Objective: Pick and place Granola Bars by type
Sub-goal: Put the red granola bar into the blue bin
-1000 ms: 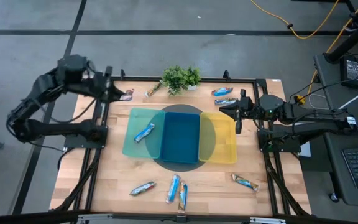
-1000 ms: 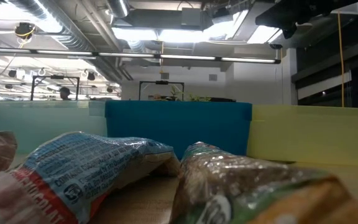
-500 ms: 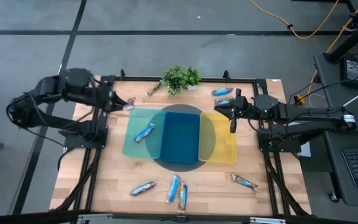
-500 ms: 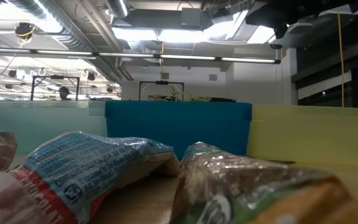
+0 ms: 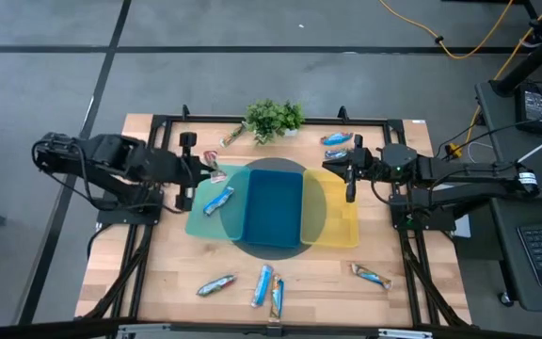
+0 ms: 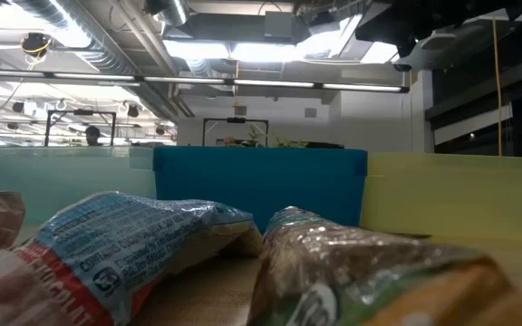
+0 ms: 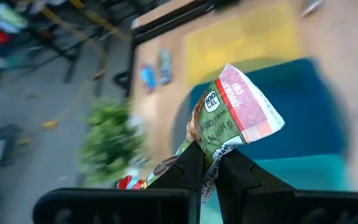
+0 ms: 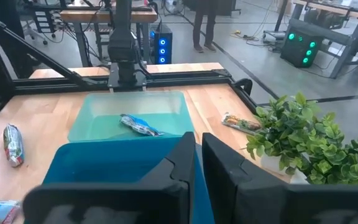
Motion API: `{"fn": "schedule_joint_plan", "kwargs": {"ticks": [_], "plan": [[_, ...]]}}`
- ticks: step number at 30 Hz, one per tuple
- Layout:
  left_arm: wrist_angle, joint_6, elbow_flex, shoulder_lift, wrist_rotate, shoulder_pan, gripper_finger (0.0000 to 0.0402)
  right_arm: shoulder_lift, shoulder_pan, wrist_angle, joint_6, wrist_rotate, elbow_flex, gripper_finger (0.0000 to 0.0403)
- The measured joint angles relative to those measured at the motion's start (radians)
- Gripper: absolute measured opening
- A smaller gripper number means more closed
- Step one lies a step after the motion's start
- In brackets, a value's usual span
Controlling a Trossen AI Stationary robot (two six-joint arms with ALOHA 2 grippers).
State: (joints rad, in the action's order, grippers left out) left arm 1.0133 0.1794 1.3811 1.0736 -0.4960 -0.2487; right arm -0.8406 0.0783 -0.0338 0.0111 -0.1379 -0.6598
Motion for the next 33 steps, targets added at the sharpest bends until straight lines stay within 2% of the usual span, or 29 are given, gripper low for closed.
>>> {"fn": "schedule_joint_plan", "kwargs": {"ticks": [6, 11, 20, 28, 33], "plan": [[0.008, 0.025, 0.0, 0.049, -0.23, -0.068, 0.0017, 0.0, 0.0, 0.0, 0.005, 0.0, 0.0, 0.0035], [0.008, 0.05, 0.0, 0.078, -0.352, -0.093, 0.0017, 0.0, 0.0, 0.0, 0.051, 0.0, 0.0, 0.0035], [0.007, 0.05, 0.0, 0.085, -0.36, -0.089, 0.0017, 0.0, 0.02, 0.016, 0.076, -0.001, 0.0, 0.0035], [-0.007, -0.062, 0.0, 0.085, -0.355, -0.087, 0.0017, 0.0, 0.029, 0.016, 0.073, -0.002, 0.0, 0.0035], [-0.064, -0.065, 0.0, 0.097, -0.223, -0.025, 0.0017, 0.0, 0.029, 0.015, 0.071, -0.001, 0.0, 0.0035]]}}
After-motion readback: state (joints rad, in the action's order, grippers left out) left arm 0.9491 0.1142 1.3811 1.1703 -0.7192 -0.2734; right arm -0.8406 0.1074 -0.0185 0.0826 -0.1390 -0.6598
